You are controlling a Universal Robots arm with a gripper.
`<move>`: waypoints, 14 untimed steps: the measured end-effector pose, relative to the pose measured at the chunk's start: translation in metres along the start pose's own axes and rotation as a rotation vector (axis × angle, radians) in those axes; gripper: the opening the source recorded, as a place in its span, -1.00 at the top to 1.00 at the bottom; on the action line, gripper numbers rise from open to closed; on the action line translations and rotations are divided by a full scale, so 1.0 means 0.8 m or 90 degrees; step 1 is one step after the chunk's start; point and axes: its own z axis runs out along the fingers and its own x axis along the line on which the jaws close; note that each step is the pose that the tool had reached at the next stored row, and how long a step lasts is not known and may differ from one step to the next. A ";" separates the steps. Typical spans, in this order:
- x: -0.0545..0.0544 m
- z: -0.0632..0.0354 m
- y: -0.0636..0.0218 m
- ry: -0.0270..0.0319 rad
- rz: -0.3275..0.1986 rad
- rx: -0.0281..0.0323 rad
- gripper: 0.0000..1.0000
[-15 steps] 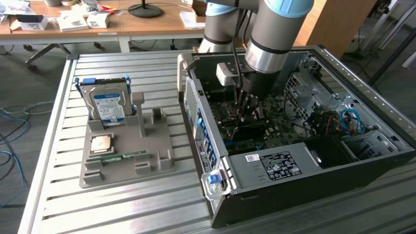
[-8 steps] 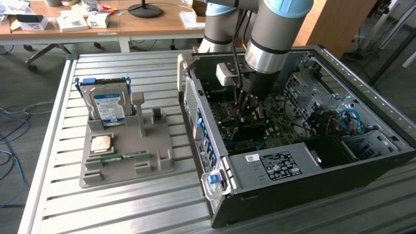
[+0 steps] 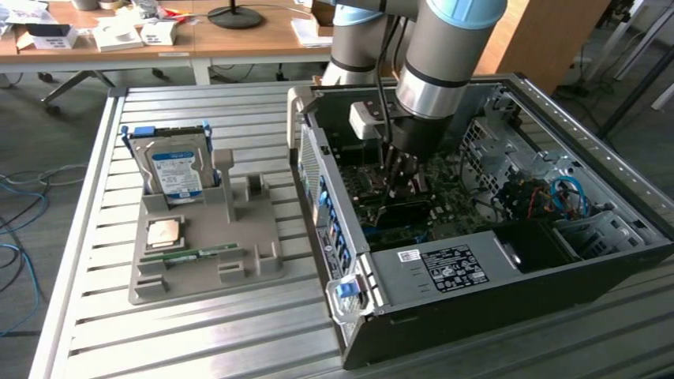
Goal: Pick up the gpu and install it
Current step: 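Press down on the gpu until it lock into place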
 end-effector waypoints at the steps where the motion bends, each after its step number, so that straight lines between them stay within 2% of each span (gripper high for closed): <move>1: 0.000 0.000 0.000 0.0000 0.000 0.0000 0.79; 14: -0.001 0.000 0.000 -0.0001 0.000 0.0001 0.79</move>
